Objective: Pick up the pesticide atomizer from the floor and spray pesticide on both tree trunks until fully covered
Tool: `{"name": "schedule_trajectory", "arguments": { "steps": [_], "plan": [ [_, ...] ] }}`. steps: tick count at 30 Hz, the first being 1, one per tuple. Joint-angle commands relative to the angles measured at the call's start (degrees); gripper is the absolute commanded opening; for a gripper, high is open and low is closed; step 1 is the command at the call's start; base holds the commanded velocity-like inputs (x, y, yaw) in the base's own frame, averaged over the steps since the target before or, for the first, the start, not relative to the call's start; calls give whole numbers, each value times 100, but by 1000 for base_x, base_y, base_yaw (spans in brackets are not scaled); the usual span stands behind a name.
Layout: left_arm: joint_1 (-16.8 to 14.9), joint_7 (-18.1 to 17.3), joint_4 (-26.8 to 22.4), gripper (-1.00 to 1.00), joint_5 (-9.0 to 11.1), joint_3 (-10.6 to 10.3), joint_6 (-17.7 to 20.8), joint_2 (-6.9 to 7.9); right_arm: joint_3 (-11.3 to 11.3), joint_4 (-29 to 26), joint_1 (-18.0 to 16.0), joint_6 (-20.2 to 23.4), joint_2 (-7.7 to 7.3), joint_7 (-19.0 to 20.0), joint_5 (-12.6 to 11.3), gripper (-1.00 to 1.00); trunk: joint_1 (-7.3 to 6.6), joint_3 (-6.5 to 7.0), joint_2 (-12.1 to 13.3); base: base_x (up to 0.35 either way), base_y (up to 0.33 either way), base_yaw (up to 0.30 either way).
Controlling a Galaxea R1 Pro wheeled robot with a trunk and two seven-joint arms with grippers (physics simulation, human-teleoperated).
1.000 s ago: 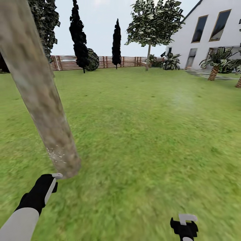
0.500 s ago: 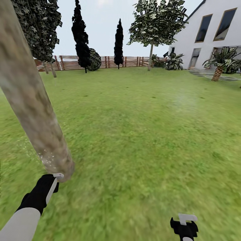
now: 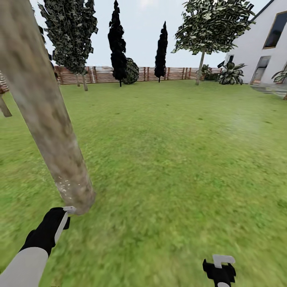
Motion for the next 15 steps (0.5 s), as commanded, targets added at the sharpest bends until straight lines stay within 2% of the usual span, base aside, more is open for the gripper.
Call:
{"name": "schedule_trajectory", "arguments": {
  "steps": [1, 7, 11, 15],
  "plan": [
    [-5, -18, -5, -100, -46, 7, 31, -3, -45, 9, -4, -22, -2, -18, 60, 100, 1, -5, -2, 167, -232, 276],
    [-5, -16, -3, -100, -44, 7, 24, -3, -46, 9, -4, -22, -2, -16, 60, 100, 1, -5, -2, 166, -233, 259],
    [-3, -14, -104, -100, -44, -2, 31, -13, -50, 6, -4, -21, -2, -17, 60, 100, 1, -5, -2, 48, -260, 31],
    [-57, -68, -178, -100, -44, -50, 72, -157, -51, -3, -4, -19, -10, -18, 56, 100, 1, -5, -2, 2, -266, 42]
  ]
}}
